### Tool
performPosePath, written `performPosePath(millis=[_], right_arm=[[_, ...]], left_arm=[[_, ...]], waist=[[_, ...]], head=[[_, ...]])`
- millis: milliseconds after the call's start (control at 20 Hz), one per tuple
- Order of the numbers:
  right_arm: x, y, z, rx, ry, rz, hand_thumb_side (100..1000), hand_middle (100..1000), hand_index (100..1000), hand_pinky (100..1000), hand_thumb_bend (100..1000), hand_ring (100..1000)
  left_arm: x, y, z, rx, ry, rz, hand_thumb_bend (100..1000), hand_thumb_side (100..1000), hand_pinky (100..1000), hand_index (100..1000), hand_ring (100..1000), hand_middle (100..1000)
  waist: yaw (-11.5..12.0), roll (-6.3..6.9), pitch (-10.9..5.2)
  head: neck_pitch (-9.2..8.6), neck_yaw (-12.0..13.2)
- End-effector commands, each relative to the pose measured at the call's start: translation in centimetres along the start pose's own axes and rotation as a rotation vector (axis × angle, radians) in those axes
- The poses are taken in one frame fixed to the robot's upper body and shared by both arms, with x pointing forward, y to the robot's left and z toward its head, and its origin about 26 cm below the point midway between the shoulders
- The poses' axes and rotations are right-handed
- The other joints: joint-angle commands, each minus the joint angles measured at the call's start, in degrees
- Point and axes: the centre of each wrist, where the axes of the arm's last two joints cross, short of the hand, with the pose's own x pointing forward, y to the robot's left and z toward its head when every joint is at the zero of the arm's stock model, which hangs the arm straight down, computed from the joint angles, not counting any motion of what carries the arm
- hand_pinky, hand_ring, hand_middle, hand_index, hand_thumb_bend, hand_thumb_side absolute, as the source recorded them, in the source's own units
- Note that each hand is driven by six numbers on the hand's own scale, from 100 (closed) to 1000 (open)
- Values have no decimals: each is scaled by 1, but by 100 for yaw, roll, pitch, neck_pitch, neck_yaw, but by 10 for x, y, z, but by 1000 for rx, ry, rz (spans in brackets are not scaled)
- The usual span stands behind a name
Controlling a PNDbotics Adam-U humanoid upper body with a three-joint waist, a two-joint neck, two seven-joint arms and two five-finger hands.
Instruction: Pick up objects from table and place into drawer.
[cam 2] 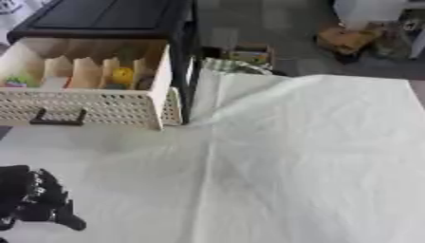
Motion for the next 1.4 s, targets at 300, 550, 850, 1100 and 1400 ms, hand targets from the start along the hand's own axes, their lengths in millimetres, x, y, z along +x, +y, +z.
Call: performPosePath(millis=[300, 550, 850, 1100, 1400], right_arm=[[5, -5, -2, -1, -63, 3, 1000, 378, 811, 786, 357, 710], [5, -6, -1, -10, -59, 4, 1000, 375, 808, 784, 358, 706], [4, -7, -1, -22, -60, 1, 1000, 374, 804, 782, 357, 704], [5, -7, -2, -34, -67, -1, 1000, 377, 803, 782, 357, 704], [5, -8, -2, -37, -74, 0, 1000, 374, 801, 781, 361, 702]], left_arm=[[-5, 19, 8, -57, 138, -25, 105, 408, 331, 878, 532, 553], [-6, 23, 11, -65, 212, 39, 105, 408, 328, 894, 530, 559], [-9, 31, 12, -69, 274, 123, 105, 408, 319, 891, 520, 552], [-12, 40, 15, -50, 329, 174, 105, 408, 313, 877, 512, 545], [-15, 50, 18, -19, 389, 200, 105, 408, 309, 872, 508, 542]], waist=[[-38, 38, -48], [-66, 55, -12], [-128, 60, 28], [-153, 57, 57], [-201, 63, 111]], head=[[-99, 125], [-143, 142], [-196, 168], [-234, 163], [-305, 143]])
